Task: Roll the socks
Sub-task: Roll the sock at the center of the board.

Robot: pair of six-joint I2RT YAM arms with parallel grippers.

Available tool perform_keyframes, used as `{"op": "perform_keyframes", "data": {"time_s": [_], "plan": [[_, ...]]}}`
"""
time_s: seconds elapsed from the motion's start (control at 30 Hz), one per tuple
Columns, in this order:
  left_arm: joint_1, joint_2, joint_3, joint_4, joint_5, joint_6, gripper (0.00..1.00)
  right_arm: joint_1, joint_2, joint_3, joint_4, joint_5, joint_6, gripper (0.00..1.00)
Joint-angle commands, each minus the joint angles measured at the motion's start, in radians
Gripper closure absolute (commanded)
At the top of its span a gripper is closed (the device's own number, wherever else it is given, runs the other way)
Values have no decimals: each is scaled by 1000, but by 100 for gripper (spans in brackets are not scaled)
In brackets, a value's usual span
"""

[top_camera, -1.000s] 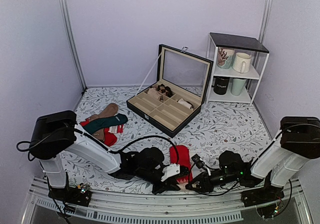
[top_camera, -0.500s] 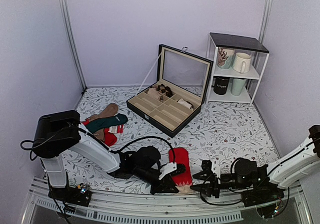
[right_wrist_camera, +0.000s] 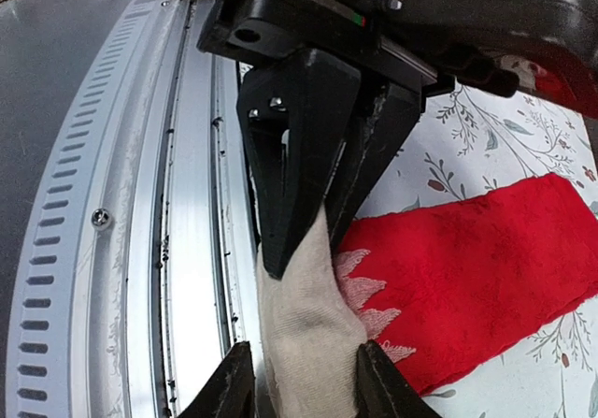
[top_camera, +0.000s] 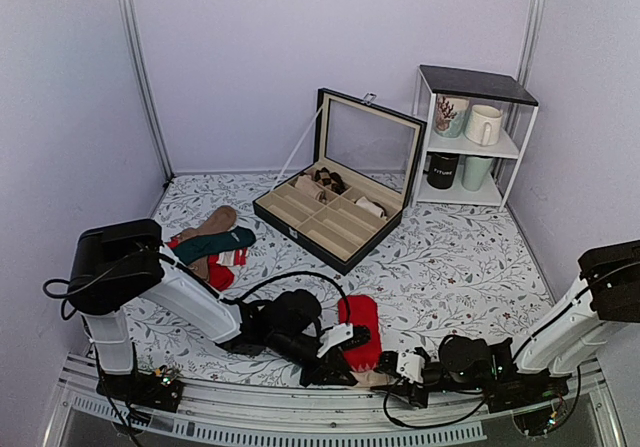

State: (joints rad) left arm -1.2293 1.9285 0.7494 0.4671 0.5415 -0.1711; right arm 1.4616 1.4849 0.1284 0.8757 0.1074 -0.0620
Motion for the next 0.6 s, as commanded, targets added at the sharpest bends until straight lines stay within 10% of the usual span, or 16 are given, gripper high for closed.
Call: {"op": "perform_keyframes", "data": {"time_s": [0.0, 0.2, 0.57], "plan": [[5, 92, -60, -273, -29, -7, 100, 10, 29, 36, -21, 12, 36, 65], [6, 80, -56, -270, -73, -5, 100, 9, 23, 61, -135, 19, 147, 98], [-2, -183, -47, -194, -339, 114, 75, -23, -9, 69, -301, -24, 439, 100]]}}
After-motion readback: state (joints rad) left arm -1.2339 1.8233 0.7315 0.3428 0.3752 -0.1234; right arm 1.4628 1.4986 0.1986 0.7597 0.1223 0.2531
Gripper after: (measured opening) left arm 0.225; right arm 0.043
